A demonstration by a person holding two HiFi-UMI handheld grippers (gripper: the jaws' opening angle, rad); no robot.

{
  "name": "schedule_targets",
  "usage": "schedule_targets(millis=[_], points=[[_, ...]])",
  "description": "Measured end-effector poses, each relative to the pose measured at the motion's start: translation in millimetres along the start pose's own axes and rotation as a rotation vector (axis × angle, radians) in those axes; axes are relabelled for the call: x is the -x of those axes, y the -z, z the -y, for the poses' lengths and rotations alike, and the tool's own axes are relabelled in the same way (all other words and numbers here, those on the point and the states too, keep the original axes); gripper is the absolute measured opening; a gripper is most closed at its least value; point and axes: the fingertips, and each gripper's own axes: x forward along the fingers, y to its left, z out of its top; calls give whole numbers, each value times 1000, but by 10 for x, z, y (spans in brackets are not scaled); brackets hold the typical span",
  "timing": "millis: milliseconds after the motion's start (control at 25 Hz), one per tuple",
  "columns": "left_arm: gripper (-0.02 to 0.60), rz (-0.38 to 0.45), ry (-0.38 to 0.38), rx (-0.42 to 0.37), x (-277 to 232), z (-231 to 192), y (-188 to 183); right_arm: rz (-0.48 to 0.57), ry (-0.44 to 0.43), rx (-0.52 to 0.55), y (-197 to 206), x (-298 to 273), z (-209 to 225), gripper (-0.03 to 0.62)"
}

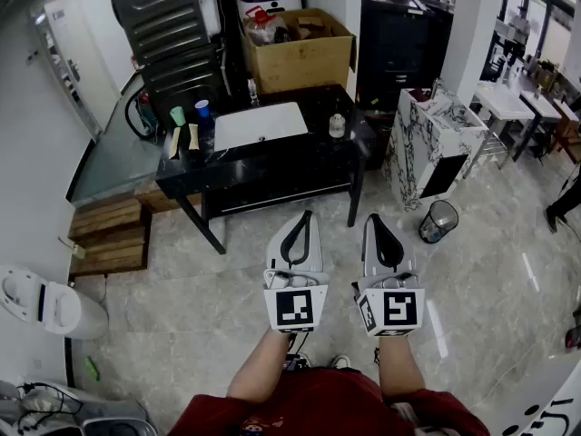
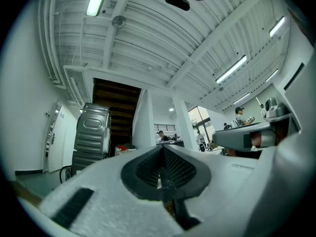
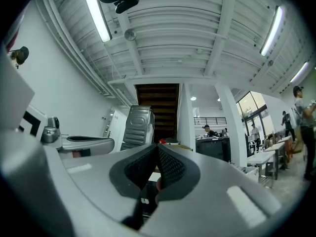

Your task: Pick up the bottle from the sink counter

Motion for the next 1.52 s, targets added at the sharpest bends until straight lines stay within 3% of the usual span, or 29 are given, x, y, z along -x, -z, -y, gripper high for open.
schedule_targets(millis=[120,280,800,1520], points=[[2,-37,3,7,29,18,125,2,6,-4,7,-5,8,0],[3,5,-3,26,-4,-24,84,-4,5,1,43,-55,0,0],[3,11,2,44,34,-126,90,-9,-4,-27,49,-126,-137,0],[3,29,10,17,350,-682,86,-12,39,-30,72,-230,-708,0]])
